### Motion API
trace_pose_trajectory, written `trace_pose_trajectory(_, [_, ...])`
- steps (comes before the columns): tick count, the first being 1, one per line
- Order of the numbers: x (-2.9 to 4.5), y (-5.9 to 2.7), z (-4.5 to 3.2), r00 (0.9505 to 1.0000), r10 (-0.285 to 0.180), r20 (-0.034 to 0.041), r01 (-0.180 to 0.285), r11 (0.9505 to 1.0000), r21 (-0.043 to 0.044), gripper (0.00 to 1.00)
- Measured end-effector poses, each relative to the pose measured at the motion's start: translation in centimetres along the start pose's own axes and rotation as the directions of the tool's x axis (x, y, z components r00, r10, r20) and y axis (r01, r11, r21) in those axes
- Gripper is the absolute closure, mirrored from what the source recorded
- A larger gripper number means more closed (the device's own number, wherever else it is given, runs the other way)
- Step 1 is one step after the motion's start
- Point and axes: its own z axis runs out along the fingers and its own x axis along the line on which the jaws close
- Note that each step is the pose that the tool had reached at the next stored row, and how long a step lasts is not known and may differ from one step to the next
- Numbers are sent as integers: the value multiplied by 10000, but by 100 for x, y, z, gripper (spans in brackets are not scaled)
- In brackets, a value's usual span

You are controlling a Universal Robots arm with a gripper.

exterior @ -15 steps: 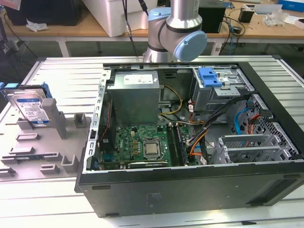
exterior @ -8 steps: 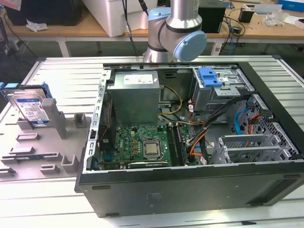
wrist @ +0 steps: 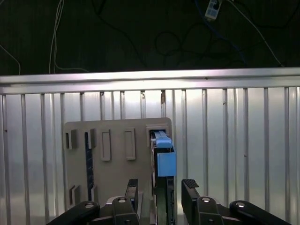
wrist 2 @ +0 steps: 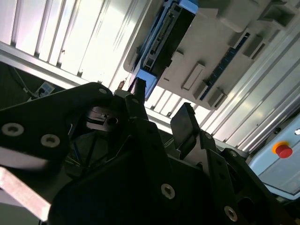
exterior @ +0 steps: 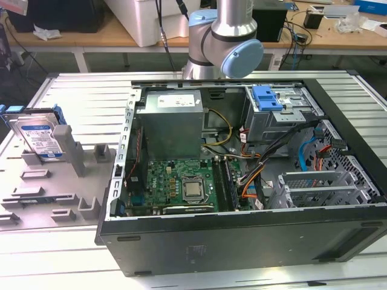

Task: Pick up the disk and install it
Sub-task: 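Pick up the disk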

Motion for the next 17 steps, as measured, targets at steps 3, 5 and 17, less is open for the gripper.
trace_pose_trajectory(3, [0, 0, 10, 10000, 39, 1, -39, 10000, 3, 50])
trace_pose_trajectory(5, [-1, 1, 18, 10000, 83, 0, -83, 10000, 3, 50])
trace_pose_trajectory(17, [-19, 2, 66, 9999, 169, 1, -169, 9999, 0, 50])
